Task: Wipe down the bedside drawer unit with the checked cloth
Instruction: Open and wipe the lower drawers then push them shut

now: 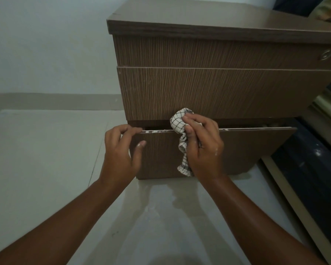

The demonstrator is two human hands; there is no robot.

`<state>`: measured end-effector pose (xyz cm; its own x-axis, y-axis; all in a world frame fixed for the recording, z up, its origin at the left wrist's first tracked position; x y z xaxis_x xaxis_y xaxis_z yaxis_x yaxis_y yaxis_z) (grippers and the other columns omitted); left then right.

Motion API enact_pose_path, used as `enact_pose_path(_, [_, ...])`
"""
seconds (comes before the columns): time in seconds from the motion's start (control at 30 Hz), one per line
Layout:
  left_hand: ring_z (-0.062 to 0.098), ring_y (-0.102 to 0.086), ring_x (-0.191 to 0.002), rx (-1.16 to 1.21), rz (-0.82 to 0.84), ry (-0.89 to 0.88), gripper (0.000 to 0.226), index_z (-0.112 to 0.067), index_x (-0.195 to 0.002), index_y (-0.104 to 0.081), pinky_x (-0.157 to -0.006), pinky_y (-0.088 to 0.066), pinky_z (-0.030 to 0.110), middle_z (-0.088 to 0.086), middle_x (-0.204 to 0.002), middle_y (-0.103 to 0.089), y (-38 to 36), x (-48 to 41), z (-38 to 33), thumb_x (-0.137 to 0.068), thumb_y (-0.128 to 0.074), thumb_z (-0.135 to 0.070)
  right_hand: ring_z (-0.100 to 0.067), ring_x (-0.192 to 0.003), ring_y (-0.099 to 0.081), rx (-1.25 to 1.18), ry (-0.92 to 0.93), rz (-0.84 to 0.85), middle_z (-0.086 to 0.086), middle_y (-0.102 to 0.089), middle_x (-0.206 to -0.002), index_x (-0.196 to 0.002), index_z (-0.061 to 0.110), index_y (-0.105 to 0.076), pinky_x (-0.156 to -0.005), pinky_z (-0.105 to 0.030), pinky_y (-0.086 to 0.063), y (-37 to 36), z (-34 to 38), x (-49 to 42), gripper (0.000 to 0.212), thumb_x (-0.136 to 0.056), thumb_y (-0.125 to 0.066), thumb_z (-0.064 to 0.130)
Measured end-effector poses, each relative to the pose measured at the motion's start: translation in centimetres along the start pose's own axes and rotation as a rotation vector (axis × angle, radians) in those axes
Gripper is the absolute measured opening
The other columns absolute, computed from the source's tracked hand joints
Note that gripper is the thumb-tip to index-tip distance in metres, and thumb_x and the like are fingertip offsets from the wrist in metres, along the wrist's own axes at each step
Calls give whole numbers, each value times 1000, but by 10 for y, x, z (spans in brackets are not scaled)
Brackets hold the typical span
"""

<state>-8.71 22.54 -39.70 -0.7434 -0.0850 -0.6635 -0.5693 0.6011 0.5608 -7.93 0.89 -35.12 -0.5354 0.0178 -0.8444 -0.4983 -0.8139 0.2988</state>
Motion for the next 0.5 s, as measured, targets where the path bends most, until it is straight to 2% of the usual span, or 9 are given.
enact_pose_path(0.13, [23, -50, -112, 12, -12, -57, 30, -2, -115, -69, -101, -30, 7, 16, -113, -61, 9, 13, -5, -90, -65, -19, -29, -109, -62, -25, 42, 24, -15, -69, -113, -110, -4, -73, -93, -39, -53, 1, 7, 5, 20, -96, -59, -2])
enact_pose_path(0.23, [20, -52, -115, 81, 1, -79, 28, -3, -118, -68, -99, -45, 25, 14, -117, -61, 13, 16, 1, -93, -63, -16, -31, -108, -62, -49, 76, 35, -15, -69, -114, -110, -4, -73, -92, -41, -53, 5, 15, 5, 20, -96, -59, -2])
enact_pose_path(0.3, [21, -55, -122, 153, 34, -39, 36, -2, -129, -62, -98, -51, 32, 11, -128, -59, 12, 18, 9, -95, -61, -16, -33, -108, -62, -59, 87, 43, -16, -69, -114, -111, -3, -73, -93, -41, -52, 4, 23, 5, 20, -97, -59, 0])
enact_pose_path(0.4, [19, -55, -131, 223, 88, -8, 47, -4, -142, -52, -101, -52, 28, 8, -142, -56, 7, 18, 16, -97, -56, -15, -35, -109, -60, -58, 86, 80, -16, -68, -117, -115, -2, -73, -95, -40, -51, -16, 34, 0, 22, -98, -59, 5])
enact_pose_path(0.5, [1, -58, -124, 287, 93, 50, 45, -10, -143, -52, -100, -52, 23, 1, -136, -62, 3, 17, 19, -99, -52, -18, -31, -107, -59, 13, 99, 205, -12, -69, -119, -121, 4, -71, -90, -45, -50, -53, 45, -1, 26, -99, -62, 14])
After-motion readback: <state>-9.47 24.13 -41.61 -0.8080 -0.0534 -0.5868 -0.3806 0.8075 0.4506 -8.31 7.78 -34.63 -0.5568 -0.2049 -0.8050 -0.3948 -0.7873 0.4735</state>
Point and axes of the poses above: each hand's wrist, its own x-axis away from the middle knuckle, its own y-axis out of the back of the hand, z = x × y, the point moved 9 cm from there along -x, towards the middle knuckle
